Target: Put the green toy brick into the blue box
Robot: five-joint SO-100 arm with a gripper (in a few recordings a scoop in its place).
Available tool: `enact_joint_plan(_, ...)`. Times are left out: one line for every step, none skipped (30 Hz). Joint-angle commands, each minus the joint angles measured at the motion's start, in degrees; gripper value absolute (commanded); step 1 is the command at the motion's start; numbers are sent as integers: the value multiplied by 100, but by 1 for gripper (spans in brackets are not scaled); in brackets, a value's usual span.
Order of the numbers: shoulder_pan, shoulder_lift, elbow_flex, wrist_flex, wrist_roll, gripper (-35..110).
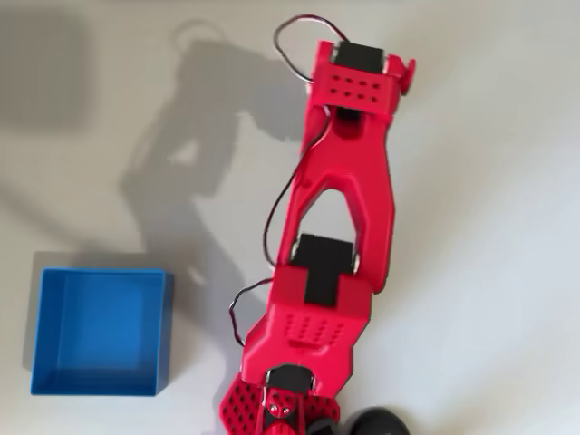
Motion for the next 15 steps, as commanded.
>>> enact_joint_plan(-492,2206,738,62,-26,0)
enact_joint_plan(-633,2470,940,62,-18,0)
enact_joint_plan(-747,2716,1134,62,-9,0)
enact_joint_plan(-870,2962,1345,62,-9,0)
enact_joint_plan(-1002,3190,1538,62,-9,0)
enact_joint_plan(-1125,3401,1731,62,-9,0)
enact_joint_plan(-1266,3612,1934,62,-35,0)
enact_joint_plan(-1415,3806,2118,62,-44,0)
enact_joint_plan(-1582,3999,2320,62,-62,0)
enact_joint_plan(-1749,4175,2496,62,-70,0)
enact_joint_plan(-1934,4333,2672,70,-70,0)
enact_joint_plan(-2136,4491,2839,88,-79,0)
enact_joint_plan(-2355,4623,2988,88,-79,0)
enact_joint_plan(-2566,4737,3103,105,-35,0)
enact_joint_plan(-2804,4816,3182,132,35,0)
